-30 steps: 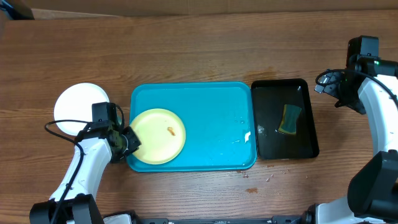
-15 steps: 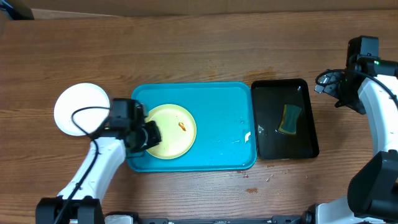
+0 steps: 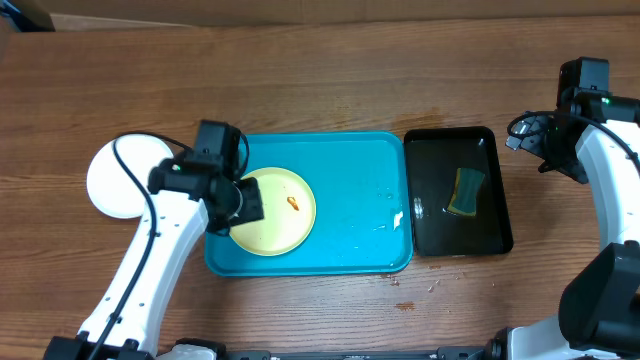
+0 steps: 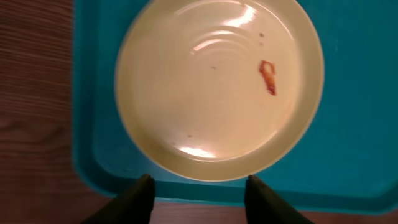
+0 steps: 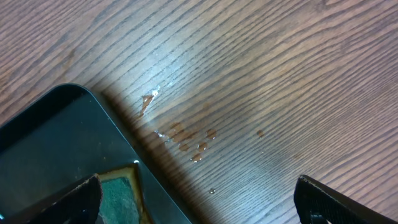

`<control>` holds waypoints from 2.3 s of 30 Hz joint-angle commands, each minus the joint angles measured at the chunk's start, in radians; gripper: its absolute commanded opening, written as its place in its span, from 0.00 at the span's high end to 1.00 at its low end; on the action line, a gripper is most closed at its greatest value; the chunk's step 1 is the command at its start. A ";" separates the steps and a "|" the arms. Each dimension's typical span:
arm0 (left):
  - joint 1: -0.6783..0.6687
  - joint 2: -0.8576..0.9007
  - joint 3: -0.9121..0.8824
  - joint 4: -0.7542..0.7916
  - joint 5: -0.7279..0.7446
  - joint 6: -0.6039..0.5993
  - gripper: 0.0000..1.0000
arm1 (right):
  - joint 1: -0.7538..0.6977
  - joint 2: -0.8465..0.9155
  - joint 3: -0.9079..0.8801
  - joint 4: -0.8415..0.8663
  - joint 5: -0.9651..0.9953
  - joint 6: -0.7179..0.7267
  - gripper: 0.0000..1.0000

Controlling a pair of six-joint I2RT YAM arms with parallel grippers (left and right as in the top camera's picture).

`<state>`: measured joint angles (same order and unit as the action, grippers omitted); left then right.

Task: Clean dirty plates on tray and stack at the side
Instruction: 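Grasp the yellow plate rim and drag it toward the tray center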

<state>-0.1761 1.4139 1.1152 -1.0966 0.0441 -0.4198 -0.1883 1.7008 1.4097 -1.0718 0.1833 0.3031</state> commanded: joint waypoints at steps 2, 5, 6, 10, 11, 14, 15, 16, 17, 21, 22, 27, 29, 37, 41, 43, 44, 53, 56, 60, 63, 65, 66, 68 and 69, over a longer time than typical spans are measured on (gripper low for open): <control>0.006 0.002 -0.007 -0.082 -0.185 -0.014 0.45 | 0.002 -0.019 0.014 0.003 0.007 0.008 0.00; 0.006 0.002 -0.093 -0.056 -0.190 -0.023 0.46 | 0.002 -0.019 0.014 0.003 0.007 0.007 0.00; 0.006 0.003 -0.124 -0.032 -0.190 -0.034 0.46 | 0.002 -0.019 0.014 0.003 0.007 0.007 0.00; 0.007 0.005 -0.229 0.095 -0.190 -0.086 0.45 | 0.002 -0.019 0.014 0.003 0.007 0.007 0.00; 0.007 0.005 -0.246 0.136 -0.190 -0.094 0.44 | 0.002 -0.019 0.014 0.003 0.007 0.007 0.00; 0.007 0.005 -0.277 0.257 -0.183 -0.113 0.43 | 0.002 -0.019 0.014 0.003 0.007 0.007 0.00; 0.007 0.005 -0.283 0.303 -0.171 -0.113 0.43 | 0.002 -0.019 0.014 0.003 0.007 0.007 0.00; 0.007 0.005 -0.286 0.338 -0.163 -0.114 0.44 | 0.002 -0.019 0.014 0.003 0.007 0.007 0.00; 0.007 0.005 -0.289 0.370 -0.156 -0.121 0.46 | 0.002 -0.019 0.014 0.003 0.007 0.008 0.00; 0.005 0.005 -0.297 0.441 -0.158 -0.160 0.48 | 0.002 -0.019 0.014 0.003 0.007 0.008 0.00; 0.005 0.005 -0.297 0.444 -0.163 -0.160 0.47 | 0.002 -0.019 0.014 0.003 0.007 0.008 0.00; 0.006 0.005 -0.298 0.396 -0.234 -0.134 0.44 | 0.002 -0.019 0.014 0.003 0.007 0.007 0.00; 0.006 0.005 -0.307 0.379 -0.254 -0.134 0.43 | 0.002 -0.019 0.014 0.003 0.007 0.007 0.00; 0.006 0.006 -0.447 0.501 -0.183 -0.134 0.53 | 0.002 -0.019 0.014 0.003 0.007 0.007 0.00; 0.005 0.006 -0.465 0.521 -0.128 -0.107 0.61 | 0.002 -0.019 0.014 0.003 0.007 0.007 0.00; 0.005 0.006 -0.466 0.531 -0.061 -0.088 0.59 | 0.002 -0.019 0.014 0.003 0.007 0.007 0.00; 0.005 0.006 -0.466 0.542 -0.018 -0.067 0.57 | 0.002 -0.019 0.014 0.003 0.007 0.008 0.00; -0.027 0.006 -0.465 0.605 0.186 0.008 0.55 | 0.002 -0.019 0.014 0.003 0.007 0.008 0.00; -0.048 0.005 -0.457 0.620 0.183 0.045 0.53 | 0.002 -0.019 0.014 0.003 0.007 0.008 0.00; -0.045 0.005 -0.413 0.618 0.117 0.040 0.47 | 0.002 -0.019 0.014 0.003 0.007 0.007 0.00; -0.045 0.005 -0.365 0.592 -0.010 0.016 0.42 | 0.002 -0.019 0.014 0.003 0.007 0.008 0.00; -0.045 0.005 -0.343 0.582 -0.071 -0.011 0.38 | 0.002 -0.019 0.014 0.003 0.007 0.007 0.00; -0.045 0.005 -0.336 0.587 -0.084 -0.020 0.36 | 0.002 -0.019 0.014 0.003 0.007 0.007 0.00; -0.045 0.006 -0.336 0.613 -0.091 -0.032 0.35 | 0.002 -0.019 0.014 0.003 0.007 0.008 0.00; -0.045 0.009 -0.336 0.620 -0.095 -0.040 0.35 | 0.002 -0.019 0.014 0.003 0.007 0.007 0.00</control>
<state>-0.2188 1.4162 0.7582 -0.4870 0.0231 -0.4248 -0.1883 1.7008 1.4097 -1.0721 0.1837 0.3035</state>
